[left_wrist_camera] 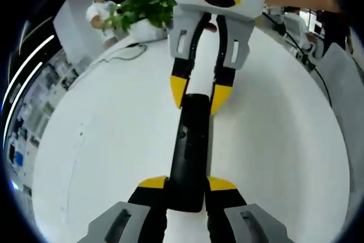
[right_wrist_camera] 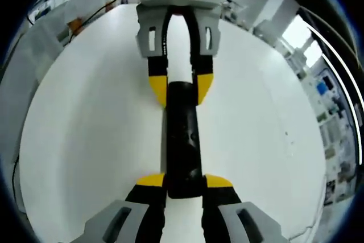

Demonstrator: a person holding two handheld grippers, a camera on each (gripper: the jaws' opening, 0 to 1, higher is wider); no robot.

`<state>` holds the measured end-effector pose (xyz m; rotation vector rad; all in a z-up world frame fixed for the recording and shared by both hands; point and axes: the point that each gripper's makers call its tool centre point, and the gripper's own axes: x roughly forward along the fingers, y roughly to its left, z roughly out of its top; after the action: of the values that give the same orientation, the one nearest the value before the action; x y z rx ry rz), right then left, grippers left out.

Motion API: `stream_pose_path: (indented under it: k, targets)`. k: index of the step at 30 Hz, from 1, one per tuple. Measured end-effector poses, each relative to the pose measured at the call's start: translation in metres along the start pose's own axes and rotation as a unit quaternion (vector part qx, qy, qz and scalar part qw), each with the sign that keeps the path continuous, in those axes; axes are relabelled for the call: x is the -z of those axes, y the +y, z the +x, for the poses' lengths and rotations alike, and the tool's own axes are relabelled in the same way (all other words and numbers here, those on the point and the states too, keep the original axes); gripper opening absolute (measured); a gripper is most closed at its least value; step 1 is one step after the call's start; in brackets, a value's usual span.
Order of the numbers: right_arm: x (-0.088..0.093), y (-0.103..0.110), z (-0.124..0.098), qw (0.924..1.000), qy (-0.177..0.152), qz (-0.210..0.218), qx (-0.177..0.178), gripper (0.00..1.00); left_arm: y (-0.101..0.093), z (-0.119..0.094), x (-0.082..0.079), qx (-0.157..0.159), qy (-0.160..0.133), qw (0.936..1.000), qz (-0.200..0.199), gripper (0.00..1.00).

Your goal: Press the specified remote control buttons in sequence, fully releasing each button before pressing the next.

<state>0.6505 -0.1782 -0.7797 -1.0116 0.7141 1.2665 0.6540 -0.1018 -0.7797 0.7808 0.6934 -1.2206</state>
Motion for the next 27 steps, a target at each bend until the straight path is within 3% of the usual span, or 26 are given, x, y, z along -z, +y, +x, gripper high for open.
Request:
stream_pose_path:
  k: [9, 19, 27]
  targets:
    - [-0.002, 0.002, 0.001, 1.0, 0.001, 0.006, -0.006, 0.22, -0.001, 0.0, 0.002, 0.011, 0.01, 0.9998, -0.013, 0.25]
    - [0.002, -0.003, 0.001, 0.9992, -0.007, 0.038, 0.012, 0.25, 0.001, -0.001, 0.001, -0.009, 0.02, 0.9997, -0.013, 0.28]
    - [0.005, -0.012, 0.001, 0.9978, -0.013, 0.052, 0.037, 0.31, -0.001, -0.003, 0.003, -0.016, 0.004, 0.9981, -0.06, 0.35]
